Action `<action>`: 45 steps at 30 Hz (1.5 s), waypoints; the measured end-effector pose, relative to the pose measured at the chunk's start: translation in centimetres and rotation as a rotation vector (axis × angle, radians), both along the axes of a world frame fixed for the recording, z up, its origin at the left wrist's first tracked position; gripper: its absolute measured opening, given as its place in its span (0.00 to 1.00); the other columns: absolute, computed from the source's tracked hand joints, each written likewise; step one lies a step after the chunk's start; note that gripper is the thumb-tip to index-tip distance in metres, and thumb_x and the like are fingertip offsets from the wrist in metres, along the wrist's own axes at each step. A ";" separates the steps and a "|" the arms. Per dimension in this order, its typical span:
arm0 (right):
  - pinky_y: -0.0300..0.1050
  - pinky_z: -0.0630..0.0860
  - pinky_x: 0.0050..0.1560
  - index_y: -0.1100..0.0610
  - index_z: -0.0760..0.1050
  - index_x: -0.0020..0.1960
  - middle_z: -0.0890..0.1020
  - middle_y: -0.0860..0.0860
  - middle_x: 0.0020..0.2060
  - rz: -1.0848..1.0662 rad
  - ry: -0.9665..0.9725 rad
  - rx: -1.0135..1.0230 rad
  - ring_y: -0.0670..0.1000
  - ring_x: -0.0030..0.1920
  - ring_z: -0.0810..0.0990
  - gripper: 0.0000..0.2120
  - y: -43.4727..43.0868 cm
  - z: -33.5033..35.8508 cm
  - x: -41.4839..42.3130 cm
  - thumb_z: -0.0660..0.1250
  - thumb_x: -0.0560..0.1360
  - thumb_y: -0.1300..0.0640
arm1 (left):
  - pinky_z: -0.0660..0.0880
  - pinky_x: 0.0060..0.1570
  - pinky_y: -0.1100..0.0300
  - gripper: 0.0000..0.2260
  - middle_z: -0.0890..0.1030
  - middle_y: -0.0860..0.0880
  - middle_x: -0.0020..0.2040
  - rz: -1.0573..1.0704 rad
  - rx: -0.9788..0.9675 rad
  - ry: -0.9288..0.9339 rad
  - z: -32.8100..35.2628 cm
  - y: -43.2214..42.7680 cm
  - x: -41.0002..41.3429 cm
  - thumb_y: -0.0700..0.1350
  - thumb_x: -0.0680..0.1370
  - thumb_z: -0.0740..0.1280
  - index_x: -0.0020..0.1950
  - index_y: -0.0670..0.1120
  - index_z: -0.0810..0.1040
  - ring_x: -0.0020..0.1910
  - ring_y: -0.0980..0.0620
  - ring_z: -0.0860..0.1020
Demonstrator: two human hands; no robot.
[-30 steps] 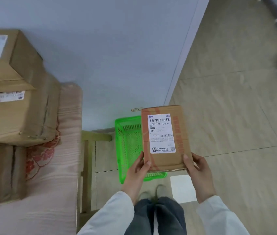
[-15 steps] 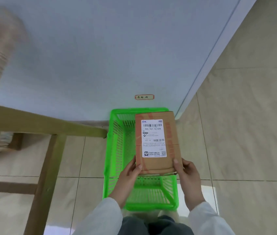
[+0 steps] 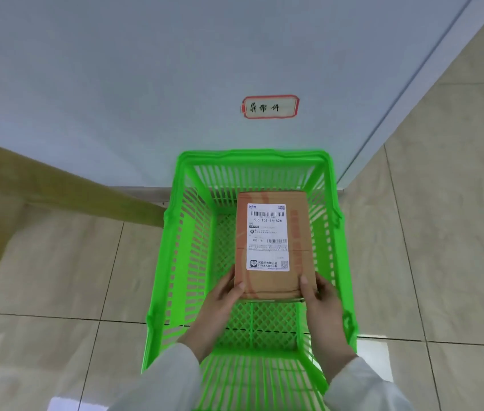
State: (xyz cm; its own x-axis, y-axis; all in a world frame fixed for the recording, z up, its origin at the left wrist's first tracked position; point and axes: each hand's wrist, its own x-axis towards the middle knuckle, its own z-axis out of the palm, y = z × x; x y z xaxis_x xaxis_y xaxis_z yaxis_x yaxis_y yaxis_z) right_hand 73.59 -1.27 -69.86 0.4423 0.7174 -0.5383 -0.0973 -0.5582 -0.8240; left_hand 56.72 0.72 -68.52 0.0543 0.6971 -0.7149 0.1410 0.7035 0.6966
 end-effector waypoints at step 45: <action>0.55 0.71 0.59 0.69 0.68 0.67 0.76 0.66 0.60 -0.298 -0.201 -0.221 0.66 0.60 0.75 0.28 1.8 -11.5 -3.0 0.65 0.77 0.49 | 0.65 0.69 0.49 0.32 0.65 0.46 0.75 0.070 0.003 -0.094 -13.5 2.4 2.0 0.58 0.77 0.62 0.77 0.49 0.57 0.73 0.43 0.63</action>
State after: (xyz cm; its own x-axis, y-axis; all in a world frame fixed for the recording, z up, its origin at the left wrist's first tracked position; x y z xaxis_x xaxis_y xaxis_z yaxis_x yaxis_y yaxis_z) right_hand 70.56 0.50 -81.34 0.7251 0.4190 -0.5465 -0.1307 -0.6954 -0.7066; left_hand 58.75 3.12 -82.02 0.0723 0.7034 -0.7071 0.0254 0.7074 0.7063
